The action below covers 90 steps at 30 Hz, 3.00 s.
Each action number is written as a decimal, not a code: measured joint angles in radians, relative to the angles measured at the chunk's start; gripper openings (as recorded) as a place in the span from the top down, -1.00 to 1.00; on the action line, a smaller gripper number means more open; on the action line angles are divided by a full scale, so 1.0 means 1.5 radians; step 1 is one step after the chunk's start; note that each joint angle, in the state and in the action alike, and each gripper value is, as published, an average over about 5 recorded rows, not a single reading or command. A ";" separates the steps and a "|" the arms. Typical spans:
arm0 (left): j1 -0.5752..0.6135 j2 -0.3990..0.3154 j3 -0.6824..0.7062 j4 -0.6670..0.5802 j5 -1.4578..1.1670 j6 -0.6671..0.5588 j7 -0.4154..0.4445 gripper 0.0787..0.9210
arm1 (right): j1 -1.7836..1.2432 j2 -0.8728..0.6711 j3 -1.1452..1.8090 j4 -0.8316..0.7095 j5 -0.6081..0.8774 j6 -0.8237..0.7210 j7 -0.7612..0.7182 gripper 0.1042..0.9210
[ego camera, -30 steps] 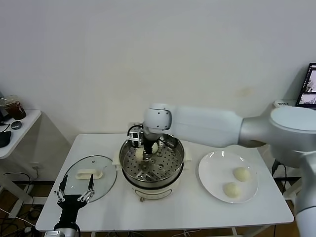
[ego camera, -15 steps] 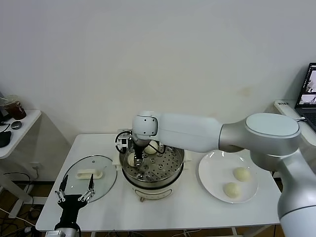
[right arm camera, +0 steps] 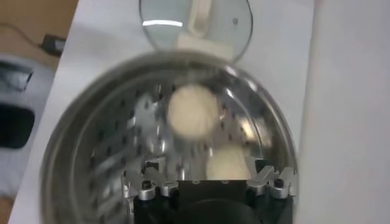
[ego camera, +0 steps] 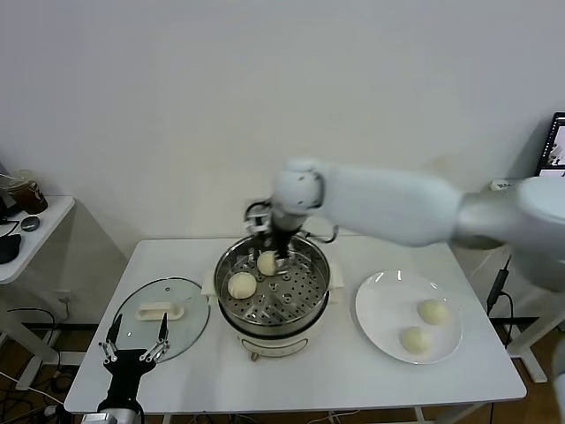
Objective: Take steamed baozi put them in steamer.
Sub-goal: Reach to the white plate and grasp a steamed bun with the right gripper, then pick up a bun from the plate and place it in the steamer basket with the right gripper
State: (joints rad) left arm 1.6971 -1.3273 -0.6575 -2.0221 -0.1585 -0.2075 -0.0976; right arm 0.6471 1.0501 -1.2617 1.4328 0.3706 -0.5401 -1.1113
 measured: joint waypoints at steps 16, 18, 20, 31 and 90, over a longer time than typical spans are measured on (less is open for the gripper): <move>0.006 -0.001 0.007 0.008 0.015 -0.005 0.001 -0.77 | -0.106 -0.334 0.039 0.099 -0.191 0.157 -0.080 -0.76; 0.008 -0.002 0.006 0.006 0.017 -0.005 0.001 -0.77 | -0.144 -0.352 0.062 0.099 -0.212 0.166 -0.077 -0.76; 0.011 -0.004 0.005 0.005 0.019 -0.005 0.001 -0.77 | -0.181 -0.366 0.087 0.098 -0.230 0.174 -0.073 -0.76; 0.016 -0.012 0.003 0.006 0.031 -0.008 0.000 -0.77 | -0.372 -0.393 0.208 0.071 -0.308 0.203 -0.050 -0.76; -0.004 0.002 0.008 -0.001 0.030 -0.008 0.001 -0.77 | -0.156 -0.276 0.188 0.040 -0.187 0.205 -0.054 0.16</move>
State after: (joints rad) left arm 1.6904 -1.3250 -0.6448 -2.0237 -0.1139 -0.2188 -0.0962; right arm 0.4139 0.6363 -0.9792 1.4933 0.0895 -0.2324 -1.1917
